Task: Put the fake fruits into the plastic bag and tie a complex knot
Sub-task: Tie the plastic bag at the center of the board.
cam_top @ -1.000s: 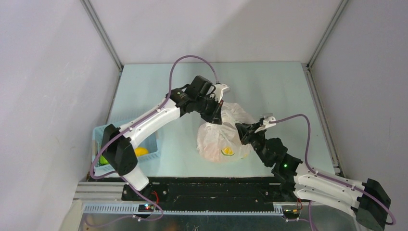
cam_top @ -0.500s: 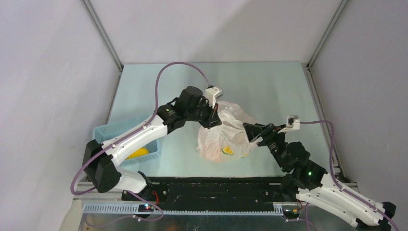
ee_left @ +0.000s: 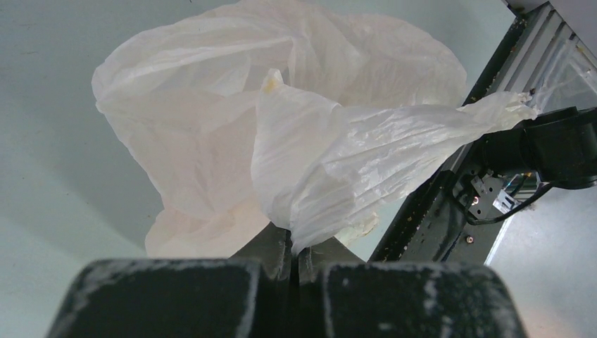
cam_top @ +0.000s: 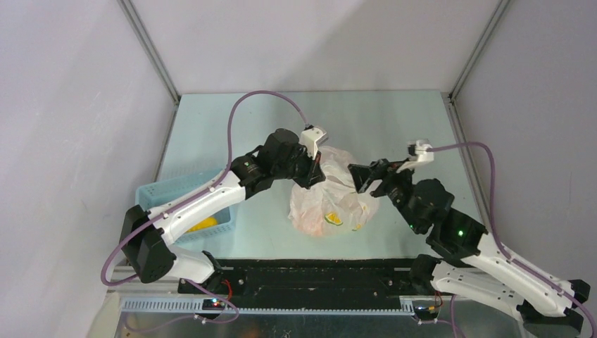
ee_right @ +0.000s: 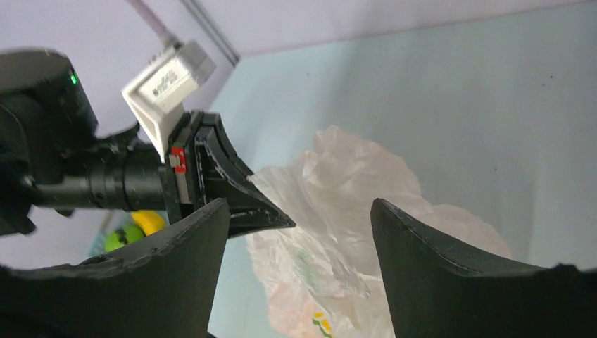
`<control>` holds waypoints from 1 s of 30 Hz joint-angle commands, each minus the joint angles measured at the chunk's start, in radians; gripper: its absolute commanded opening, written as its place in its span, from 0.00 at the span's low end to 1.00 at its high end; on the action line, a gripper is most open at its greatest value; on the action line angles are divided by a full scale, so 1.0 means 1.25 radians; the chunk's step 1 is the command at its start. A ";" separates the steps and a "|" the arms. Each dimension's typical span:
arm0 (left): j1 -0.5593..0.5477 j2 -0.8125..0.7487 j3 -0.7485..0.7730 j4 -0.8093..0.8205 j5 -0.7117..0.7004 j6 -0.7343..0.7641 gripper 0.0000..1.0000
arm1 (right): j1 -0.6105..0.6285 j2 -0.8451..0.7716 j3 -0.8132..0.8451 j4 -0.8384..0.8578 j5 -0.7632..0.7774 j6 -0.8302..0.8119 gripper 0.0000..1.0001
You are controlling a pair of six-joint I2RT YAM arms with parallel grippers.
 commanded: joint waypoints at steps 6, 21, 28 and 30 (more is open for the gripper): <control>-0.003 -0.019 0.020 0.019 0.005 0.013 0.00 | -0.044 0.126 0.104 -0.119 -0.180 -0.164 0.70; -0.004 -0.004 0.034 0.005 0.025 0.012 0.00 | -0.101 0.210 0.106 -0.059 -0.267 -0.255 0.45; -0.004 0.002 0.037 -0.003 -0.017 -0.041 0.00 | -0.057 0.184 0.104 -0.071 -0.262 -0.251 0.00; -0.004 0.003 0.033 0.009 -0.024 -0.060 0.00 | -0.017 0.180 0.093 -0.084 -0.234 -0.254 0.00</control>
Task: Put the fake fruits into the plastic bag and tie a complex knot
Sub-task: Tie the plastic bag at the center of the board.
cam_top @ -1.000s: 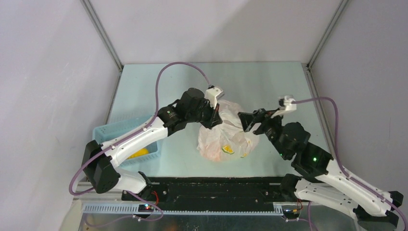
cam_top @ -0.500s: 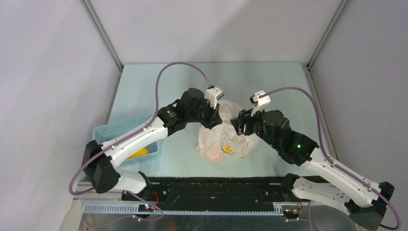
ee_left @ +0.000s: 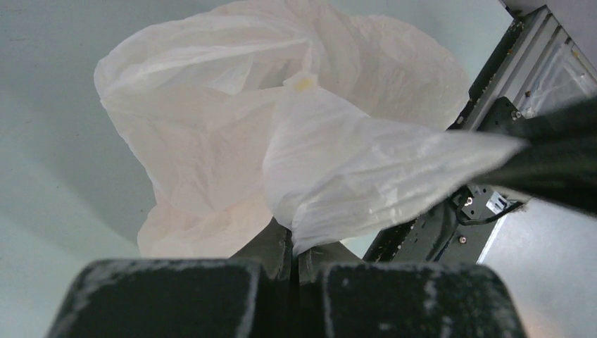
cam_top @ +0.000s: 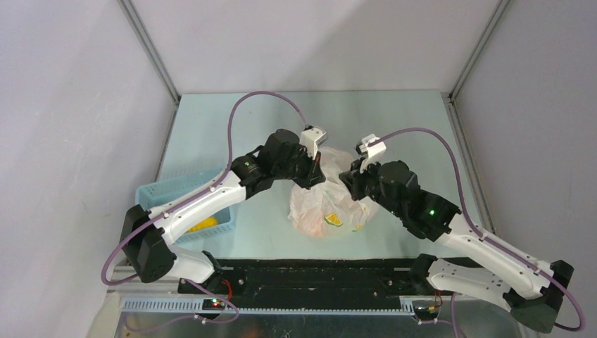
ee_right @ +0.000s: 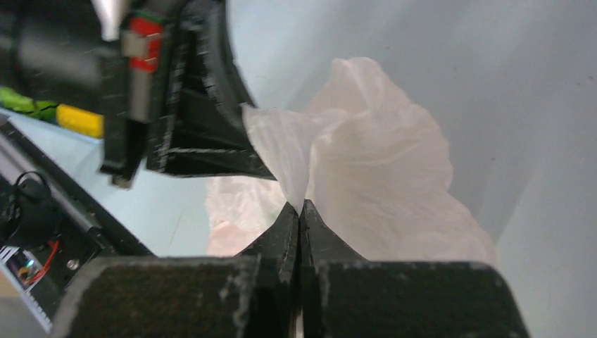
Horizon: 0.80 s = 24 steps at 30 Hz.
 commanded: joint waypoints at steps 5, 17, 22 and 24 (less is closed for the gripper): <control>0.004 -0.001 0.020 0.049 -0.030 -0.091 0.00 | 0.074 -0.004 -0.053 -0.005 0.063 0.021 0.00; 0.034 -0.035 -0.053 0.176 0.065 -0.149 0.00 | -0.026 0.006 -0.129 0.117 0.017 0.022 0.00; 0.034 -0.040 -0.071 0.179 0.042 -0.145 0.00 | -0.030 -0.051 -0.129 0.098 0.001 0.071 0.32; 0.034 -0.041 -0.079 0.188 0.032 -0.147 0.00 | -0.029 -0.088 -0.129 0.069 -0.010 0.114 0.48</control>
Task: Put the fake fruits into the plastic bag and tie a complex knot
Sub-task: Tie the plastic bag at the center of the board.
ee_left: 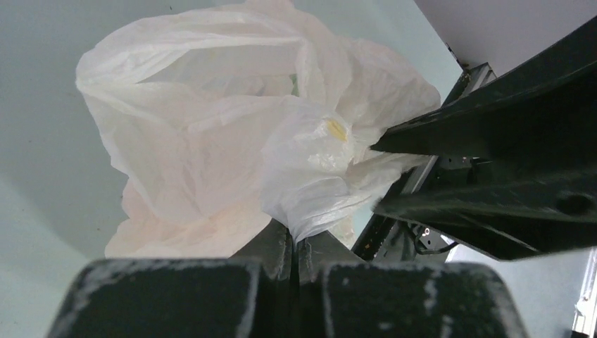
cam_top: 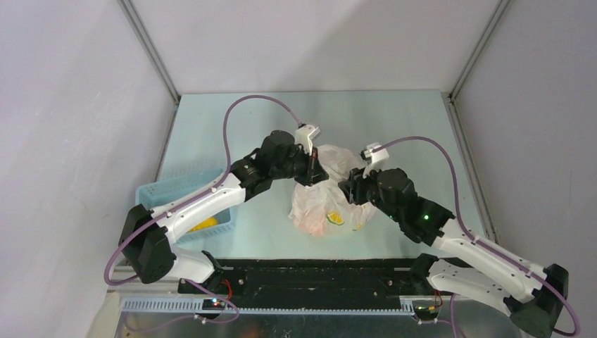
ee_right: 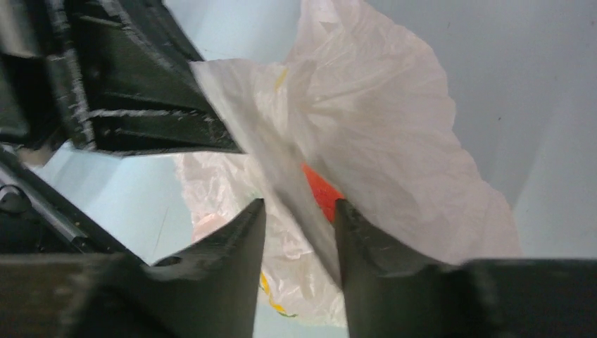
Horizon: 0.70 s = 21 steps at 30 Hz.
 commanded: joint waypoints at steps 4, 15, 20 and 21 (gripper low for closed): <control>0.004 -0.039 -0.024 0.070 -0.024 -0.012 0.00 | -0.003 -0.149 0.001 -0.054 -0.033 0.176 0.66; -0.009 -0.051 -0.051 0.098 -0.085 -0.012 0.00 | -0.001 -0.178 0.028 -0.032 0.028 0.639 0.79; -0.020 -0.057 -0.056 0.108 -0.105 -0.007 0.00 | -0.001 -0.083 0.045 0.010 -0.019 0.743 0.80; -0.022 -0.058 -0.057 0.111 -0.106 -0.007 0.00 | -0.001 -0.072 0.046 0.020 -0.022 0.750 0.80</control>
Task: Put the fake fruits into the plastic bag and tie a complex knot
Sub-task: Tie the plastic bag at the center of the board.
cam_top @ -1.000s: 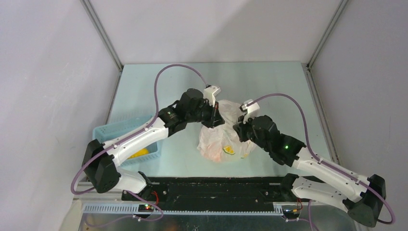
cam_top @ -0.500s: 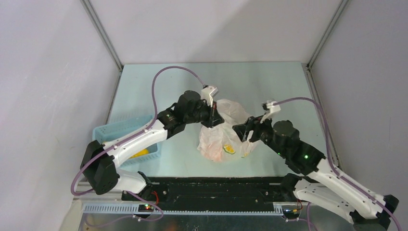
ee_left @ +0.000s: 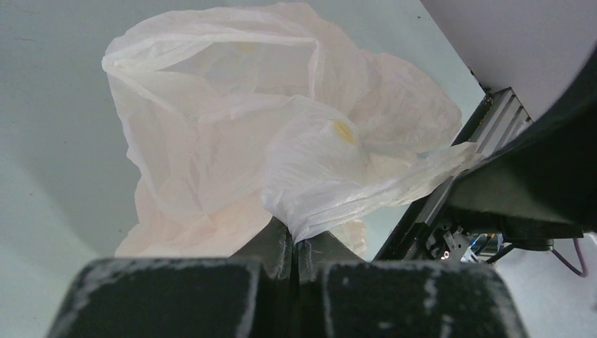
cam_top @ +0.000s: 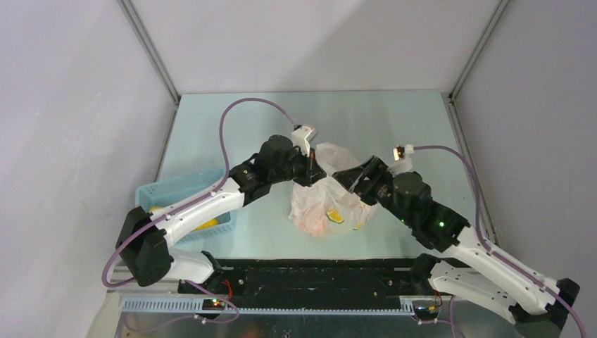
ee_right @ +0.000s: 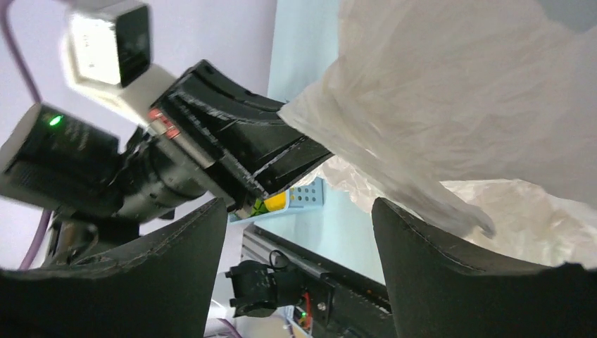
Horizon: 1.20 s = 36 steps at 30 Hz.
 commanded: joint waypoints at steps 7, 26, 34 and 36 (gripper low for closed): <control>-0.033 -0.050 -0.031 0.078 -0.038 0.018 0.00 | -0.020 0.110 0.037 0.086 0.015 0.161 0.77; -0.042 -0.051 -0.040 0.076 -0.068 0.026 0.00 | -0.058 0.058 0.036 0.110 -0.015 0.176 0.76; -0.052 -0.055 -0.046 0.087 -0.068 0.031 0.00 | -0.070 0.137 0.037 0.110 -0.054 0.183 0.76; -0.055 -0.056 -0.048 0.088 -0.068 0.033 0.00 | -0.070 0.153 0.037 0.118 -0.055 0.181 0.76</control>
